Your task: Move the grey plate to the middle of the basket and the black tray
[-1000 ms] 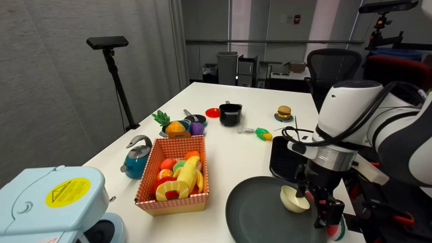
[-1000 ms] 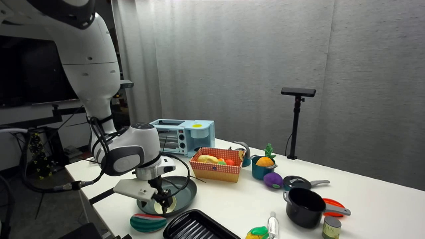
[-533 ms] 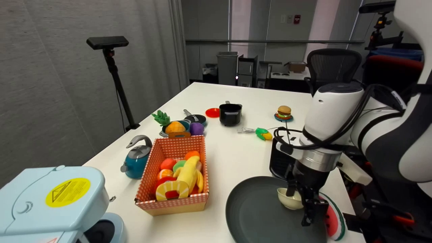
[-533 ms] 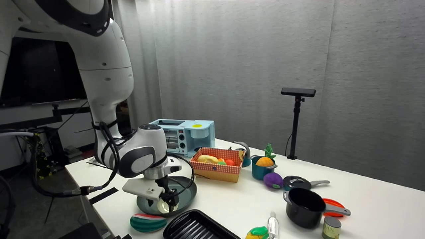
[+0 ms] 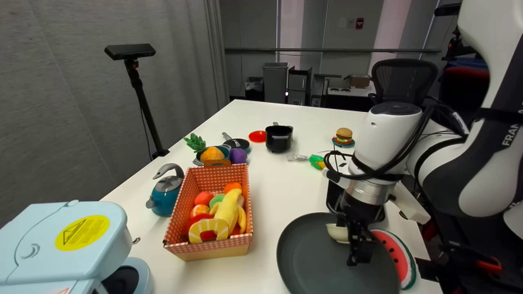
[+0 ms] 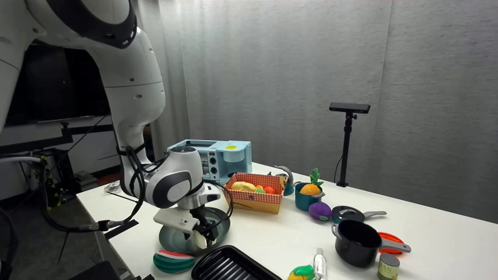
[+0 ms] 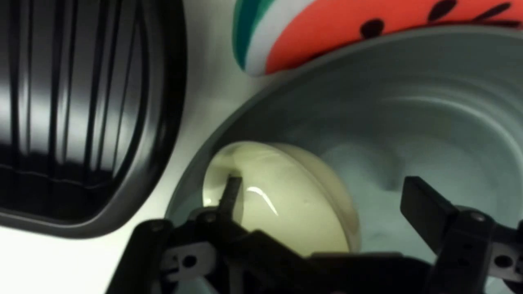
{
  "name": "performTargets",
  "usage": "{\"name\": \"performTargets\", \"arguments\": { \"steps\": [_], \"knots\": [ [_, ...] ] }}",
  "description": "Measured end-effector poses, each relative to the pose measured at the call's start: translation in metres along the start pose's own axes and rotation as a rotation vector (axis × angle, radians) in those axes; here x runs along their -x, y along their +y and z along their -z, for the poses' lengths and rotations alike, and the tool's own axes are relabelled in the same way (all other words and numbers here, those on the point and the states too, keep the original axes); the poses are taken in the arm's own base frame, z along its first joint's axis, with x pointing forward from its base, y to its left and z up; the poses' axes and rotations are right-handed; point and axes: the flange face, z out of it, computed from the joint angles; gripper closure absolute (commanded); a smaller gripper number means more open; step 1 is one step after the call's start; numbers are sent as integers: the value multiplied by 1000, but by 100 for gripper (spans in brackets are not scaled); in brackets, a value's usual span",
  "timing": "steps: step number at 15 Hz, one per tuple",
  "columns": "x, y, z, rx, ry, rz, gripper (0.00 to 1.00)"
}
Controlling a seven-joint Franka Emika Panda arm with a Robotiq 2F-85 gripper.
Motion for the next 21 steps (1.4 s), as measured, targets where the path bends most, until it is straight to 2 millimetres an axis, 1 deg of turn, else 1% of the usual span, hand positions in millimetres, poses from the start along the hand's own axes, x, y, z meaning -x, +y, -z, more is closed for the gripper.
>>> {"name": "performTargets", "arguments": {
  "steps": [3, 6, 14, 17, 21],
  "knots": [
    [-19, 20, -3, 30, 25, -63, 0],
    [-37, 34, -5, 53, 50, -110, 0],
    [-61, 56, -8, 96, 86, -192, 0],
    [-74, 72, -11, 124, 106, -240, 0],
    [-89, 98, -19, 167, 126, -295, 0]
  ]
}}
